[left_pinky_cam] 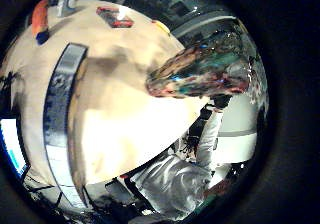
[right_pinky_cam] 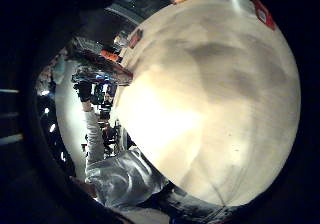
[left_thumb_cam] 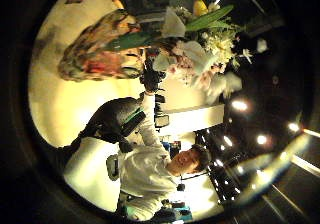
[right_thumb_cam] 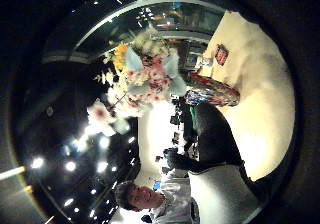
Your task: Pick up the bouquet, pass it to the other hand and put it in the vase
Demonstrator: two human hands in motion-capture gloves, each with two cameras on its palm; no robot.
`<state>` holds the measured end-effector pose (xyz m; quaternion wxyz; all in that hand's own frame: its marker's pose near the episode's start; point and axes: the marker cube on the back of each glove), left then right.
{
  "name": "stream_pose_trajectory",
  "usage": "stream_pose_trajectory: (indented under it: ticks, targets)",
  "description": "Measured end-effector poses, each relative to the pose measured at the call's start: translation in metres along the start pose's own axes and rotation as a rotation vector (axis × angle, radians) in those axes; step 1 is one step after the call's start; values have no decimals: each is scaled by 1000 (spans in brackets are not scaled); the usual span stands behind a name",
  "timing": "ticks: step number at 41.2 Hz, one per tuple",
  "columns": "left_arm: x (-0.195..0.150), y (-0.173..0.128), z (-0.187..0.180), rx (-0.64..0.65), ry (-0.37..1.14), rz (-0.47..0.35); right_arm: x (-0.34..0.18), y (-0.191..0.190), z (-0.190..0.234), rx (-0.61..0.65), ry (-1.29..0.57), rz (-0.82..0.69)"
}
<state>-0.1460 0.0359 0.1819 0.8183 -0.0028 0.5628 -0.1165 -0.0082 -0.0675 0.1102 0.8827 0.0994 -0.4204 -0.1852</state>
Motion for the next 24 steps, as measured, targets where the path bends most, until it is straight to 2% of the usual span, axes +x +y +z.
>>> stream_pose_trajectory:
  ticks: [1,2,5,8,13,20,24]
  targets:
    - [-12,-6,-3,45,-44,-57,5,1,-2,0,6,-2]
    - [-21,-11,-6,78,-72,-78,9,1,-4,-2,-2,-9]
    - [-22,-15,-15,118,-90,-65,11,6,-7,-9,-77,-30]
    - [-9,-17,-23,145,-89,-40,21,7,-14,23,-73,4]
    - [23,-14,-35,158,-88,-3,53,5,-29,113,75,37]
    - [54,-8,-39,187,-83,16,57,17,-29,89,1,95]
    - [63,-7,-44,243,-142,31,69,14,-31,123,56,95]
